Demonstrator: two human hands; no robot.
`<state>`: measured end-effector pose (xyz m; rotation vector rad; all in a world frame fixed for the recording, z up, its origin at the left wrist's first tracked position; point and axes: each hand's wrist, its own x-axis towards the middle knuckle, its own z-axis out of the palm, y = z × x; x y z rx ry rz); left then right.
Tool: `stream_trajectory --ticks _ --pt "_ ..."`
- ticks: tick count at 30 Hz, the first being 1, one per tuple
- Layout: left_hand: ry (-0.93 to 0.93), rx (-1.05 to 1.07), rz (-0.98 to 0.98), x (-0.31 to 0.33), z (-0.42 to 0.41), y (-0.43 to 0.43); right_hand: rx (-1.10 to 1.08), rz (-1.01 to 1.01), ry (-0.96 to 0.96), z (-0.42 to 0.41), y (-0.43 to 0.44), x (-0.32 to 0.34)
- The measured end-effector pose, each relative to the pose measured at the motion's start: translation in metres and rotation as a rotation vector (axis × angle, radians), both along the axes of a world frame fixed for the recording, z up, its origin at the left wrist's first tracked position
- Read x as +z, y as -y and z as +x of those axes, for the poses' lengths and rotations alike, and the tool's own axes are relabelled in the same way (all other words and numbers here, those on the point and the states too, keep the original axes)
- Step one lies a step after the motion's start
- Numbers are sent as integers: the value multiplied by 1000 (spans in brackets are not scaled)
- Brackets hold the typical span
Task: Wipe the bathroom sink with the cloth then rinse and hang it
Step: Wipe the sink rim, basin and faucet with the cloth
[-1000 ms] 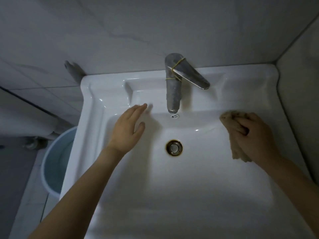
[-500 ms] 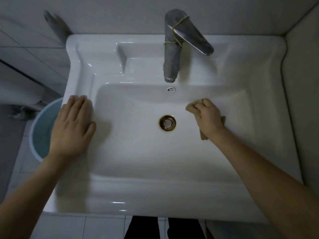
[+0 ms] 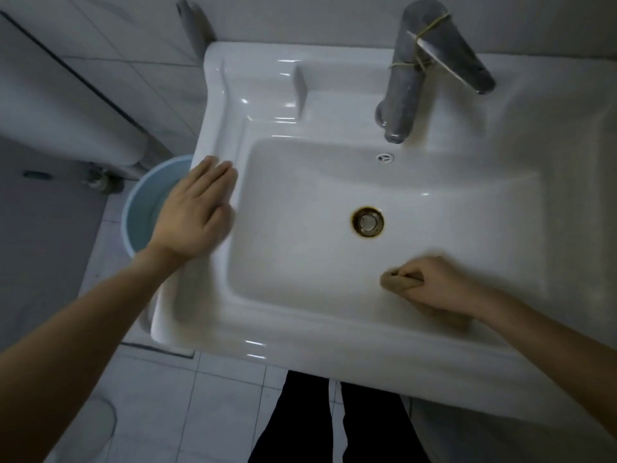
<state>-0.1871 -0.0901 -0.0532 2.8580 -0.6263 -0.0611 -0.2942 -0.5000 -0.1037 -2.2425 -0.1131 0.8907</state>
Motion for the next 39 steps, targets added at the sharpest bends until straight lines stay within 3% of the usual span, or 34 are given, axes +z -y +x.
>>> stream_trajectory --ticks 3,7,11,14,17,21,23,24,25,28,29,31,34,36,38,39 --pt "4 1 7 0 2 1 -43 87 -55 9 -44 -8" --pt "11 28 1 0 3 2 -179 266 36 18 -118 -25" --pt "12 24 0 -1 4 1 -625 303 317 51 -196 -44" --pt "19 17 -6 -3 5 -1 -903 328 359 110 -214 -44" --pt "20 14 -33 -4 7 -2 -706 447 362 117 -227 -30" --pt "30 2 2 -2 7 -2 -56 592 382 47 -221 -10" --pt "29 0 6 -2 7 -2 294 502 350 43 -193 -11" --pt "32 3 2 -2 7 -1 350 429 344 50 -179 -16" --pt "27 -1 -1 -2 7 0 283 348 340 55 -165 -22" --pt "28 2 19 -3 8 -2 -266 44 369 69 -145 -46" --pt "32 3 28 -3 8 -2 -359 -9 408 73 -153 -50" --pt "25 -3 20 -3 7 -2 -445 74 437 74 -187 -47" --pt "19 1 -1 -2 7 0 -349 349 433 57 -233 -18" --pt "17 -6 4 -1 7 -1 -59 448 419 38 -225 -7" --pt "18 -7 9 -1 7 -1 154 310 478 35 -188 -23" --pt "20 -5 6 -1 7 -1 154 163 508 38 -169 -34"
